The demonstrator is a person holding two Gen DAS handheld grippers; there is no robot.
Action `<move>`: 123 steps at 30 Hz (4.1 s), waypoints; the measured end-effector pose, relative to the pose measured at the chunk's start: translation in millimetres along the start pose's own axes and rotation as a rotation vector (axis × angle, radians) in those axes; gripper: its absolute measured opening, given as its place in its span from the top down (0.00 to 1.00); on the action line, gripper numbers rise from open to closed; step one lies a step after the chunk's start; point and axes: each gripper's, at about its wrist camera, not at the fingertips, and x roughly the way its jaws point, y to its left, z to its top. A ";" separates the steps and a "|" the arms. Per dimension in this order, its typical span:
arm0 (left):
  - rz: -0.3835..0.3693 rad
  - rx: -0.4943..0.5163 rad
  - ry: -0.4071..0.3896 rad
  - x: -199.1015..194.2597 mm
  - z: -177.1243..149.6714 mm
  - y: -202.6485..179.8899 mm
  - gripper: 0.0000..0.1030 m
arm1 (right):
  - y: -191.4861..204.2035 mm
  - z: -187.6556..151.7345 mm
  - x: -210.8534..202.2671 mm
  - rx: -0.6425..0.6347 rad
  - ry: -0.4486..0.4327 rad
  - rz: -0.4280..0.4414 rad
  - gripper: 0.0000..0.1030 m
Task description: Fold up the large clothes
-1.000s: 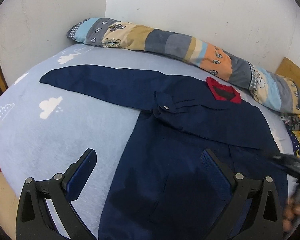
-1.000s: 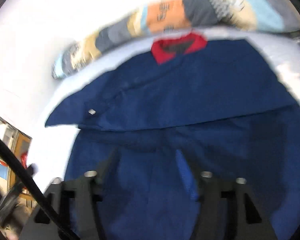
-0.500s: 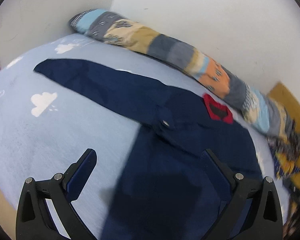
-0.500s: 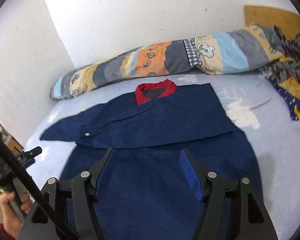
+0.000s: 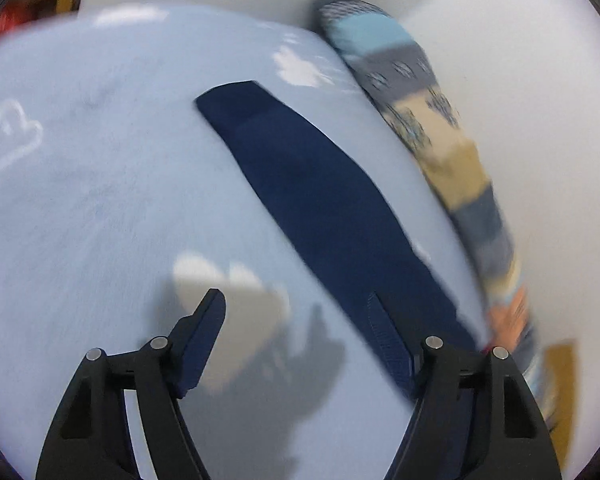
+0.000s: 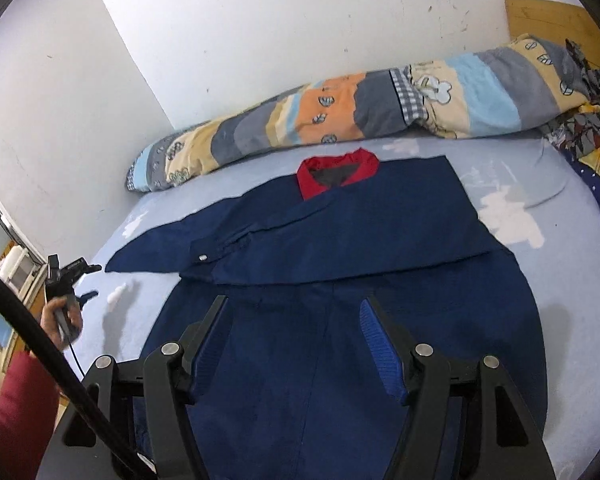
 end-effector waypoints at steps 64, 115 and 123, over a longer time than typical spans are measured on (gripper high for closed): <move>-0.526 0.832 0.199 7.4 -352.5 -523.8 0.96 | -97.1 13.5 -113.9 0.223 -0.350 -0.127 0.31; 0.229 1.158 0.236 50.3 -407.0 -227.3 0.10 | -114.4 4.4 -57.4 0.225 -0.177 -0.216 0.31; 0.180 1.092 0.114 -26.6 -422.1 -203.2 0.10 | -99.2 -20.7 -16.1 0.124 -0.008 -0.222 0.30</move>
